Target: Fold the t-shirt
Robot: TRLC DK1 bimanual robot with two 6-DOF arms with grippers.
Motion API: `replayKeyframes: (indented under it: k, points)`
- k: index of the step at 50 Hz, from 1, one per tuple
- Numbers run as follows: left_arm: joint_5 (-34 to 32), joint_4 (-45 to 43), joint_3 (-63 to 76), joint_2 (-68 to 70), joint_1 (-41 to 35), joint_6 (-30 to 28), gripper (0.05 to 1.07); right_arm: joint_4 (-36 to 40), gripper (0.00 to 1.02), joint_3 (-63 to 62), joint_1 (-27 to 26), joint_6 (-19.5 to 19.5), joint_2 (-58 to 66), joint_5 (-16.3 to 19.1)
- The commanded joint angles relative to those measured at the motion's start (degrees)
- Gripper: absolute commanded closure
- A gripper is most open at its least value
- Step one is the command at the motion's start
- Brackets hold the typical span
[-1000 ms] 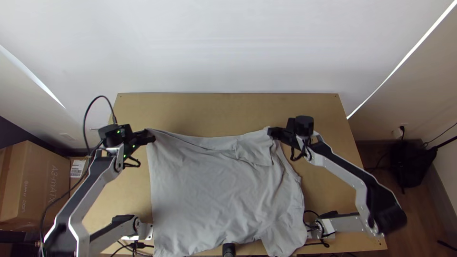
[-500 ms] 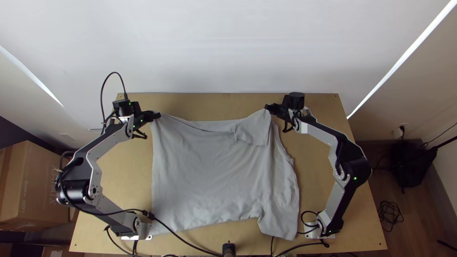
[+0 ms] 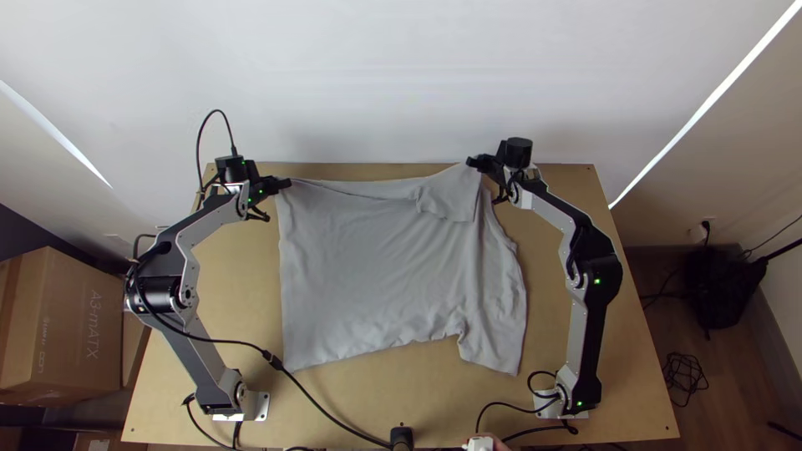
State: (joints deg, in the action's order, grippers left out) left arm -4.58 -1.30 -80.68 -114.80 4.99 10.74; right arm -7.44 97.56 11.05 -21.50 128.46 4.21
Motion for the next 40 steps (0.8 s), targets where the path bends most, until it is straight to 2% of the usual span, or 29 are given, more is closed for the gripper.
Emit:
replayKeyframes:
  k: [1, 3, 4, 7, 9, 10, 12, 13, 14, 23, 26, 33, 37, 40]
  points:
    - [1.41, -1.69, -2.20, -1.65, -0.25, 1.91, 1.04, 0.32, 0.98, 5.01, -1.38, 1.28, 2.93, -3.42]
    - [1.85, -2.39, -2.11, -1.74, -0.42, 1.91, 1.02, 1.38, 0.78, 5.98, -1.47, 1.46, 3.46, -4.12]
    - [1.85, -2.39, -2.20, -1.65, -0.42, 1.91, 0.96, 2.26, 0.66, 6.33, -1.47, 1.46, 3.55, -4.12]
    - [1.85, -2.30, -2.11, -0.95, -0.51, 2.18, 0.63, 4.01, 0.41, 7.82, -1.73, 1.46, 3.72, -4.56]
    - [1.85, -2.30, -1.93, -0.33, -0.51, 2.18, 0.47, 4.89, 0.11, 8.26, -1.91, 1.46, 3.64, -4.73]
    - [1.85, -2.30, -1.84, 0.11, -0.51, 2.18, 0.38, 5.60, 0.03, 8.61, -2.08, 1.46, 3.55, -4.73]
    - [1.85, -2.74, -1.40, 1.25, -0.51, 2.27, 0.18, 7.62, 0.04, 9.58, -2.35, 1.37, 3.20, -5.09]
    - [1.85, -2.83, -1.32, 1.60, -0.51, 2.18, 0.12, 8.15, 0.04, 9.76, -2.44, 1.28, 2.93, -5.35]
    - [1.85, -2.83, -1.32, 2.22, -0.42, 2.18, 0.11, 8.32, 0.03, 9.67, -2.70, 1.28, 2.40, -5.44]
    - [1.50, -0.98, -0.70, 8.72, 0.28, 2.79, 0.11, 9.29, 0.04, 6.33, -5.34, -0.30, -5.15, -5.88]
    - [1.41, 0.95, -0.79, 11.62, 0.28, 3.32, 0.10, 12.19, 0.04, 4.66, -6.57, -2.15, -8.93, -5.79]
    - [0.36, 6.84, -0.53, 18.83, 0.37, 5.34, 0.10, 31.00, 0.04, 8.61, -9.64, -2.85, -14.65, -3.06]
    - [-0.52, 10.18, -0.09, 22.78, 0.37, 5.43, 0.10, 43.21, 0.04, 11.69, -12.19, -2.32, -16.23, 0.45]
    - [-0.52, 12.20, 1.06, 26.39, 0.19, 5.43, 0.10, 50.16, 0.04, 12.22, -14.12, 0.05, -17.37, 4.41]
